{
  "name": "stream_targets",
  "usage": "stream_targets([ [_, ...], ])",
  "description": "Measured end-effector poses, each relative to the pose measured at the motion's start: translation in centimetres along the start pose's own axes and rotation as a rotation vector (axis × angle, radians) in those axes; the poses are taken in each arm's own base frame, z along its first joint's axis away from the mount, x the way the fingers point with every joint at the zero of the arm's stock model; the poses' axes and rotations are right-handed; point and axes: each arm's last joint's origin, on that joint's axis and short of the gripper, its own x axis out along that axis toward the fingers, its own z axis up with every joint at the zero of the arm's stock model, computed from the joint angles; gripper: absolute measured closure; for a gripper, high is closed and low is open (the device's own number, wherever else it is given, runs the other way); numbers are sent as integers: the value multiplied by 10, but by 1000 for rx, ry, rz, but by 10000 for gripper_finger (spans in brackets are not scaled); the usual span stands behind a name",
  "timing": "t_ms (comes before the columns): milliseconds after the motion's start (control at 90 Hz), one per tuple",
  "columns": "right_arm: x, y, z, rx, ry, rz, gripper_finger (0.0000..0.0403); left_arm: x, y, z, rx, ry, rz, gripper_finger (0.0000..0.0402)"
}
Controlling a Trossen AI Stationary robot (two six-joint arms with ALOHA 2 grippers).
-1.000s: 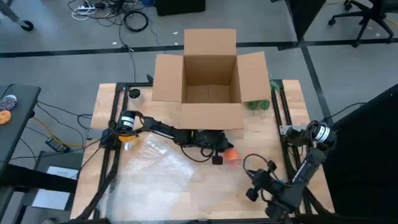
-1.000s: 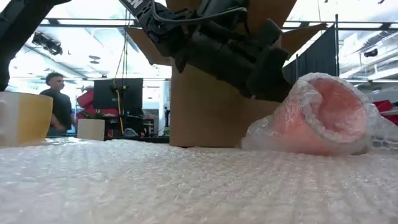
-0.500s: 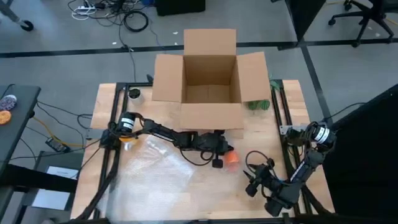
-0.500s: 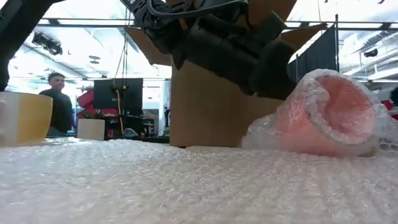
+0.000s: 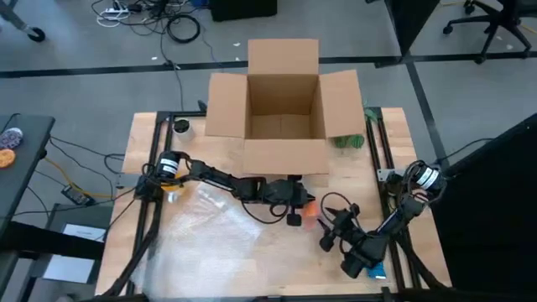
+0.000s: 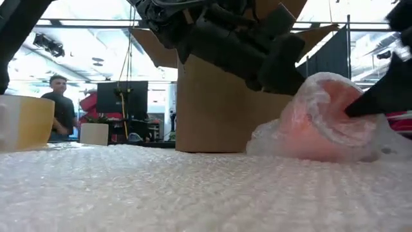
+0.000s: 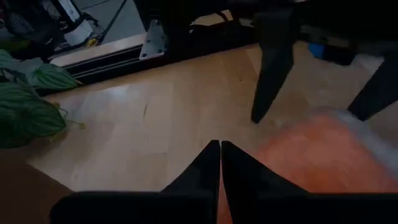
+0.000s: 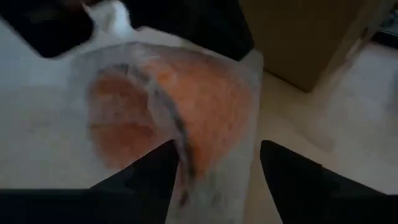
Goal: Wrap mug
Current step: Wrap the orange mug with the bubble wrap
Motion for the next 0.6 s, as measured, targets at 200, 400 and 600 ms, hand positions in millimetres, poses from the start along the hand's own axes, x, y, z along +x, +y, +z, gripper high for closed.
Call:
stream_targets([
  [200,18,12,7,-49,9,4,219,-10,-6,13,-2,-17,-7,402],
  [400,30,16,12,-151,20,-1,301,-45,-22,46,18,-5,-42,402],
  [600,29,20,19,-322,56,-9,392,-86,-33,65,-15,52,-136,402],
])
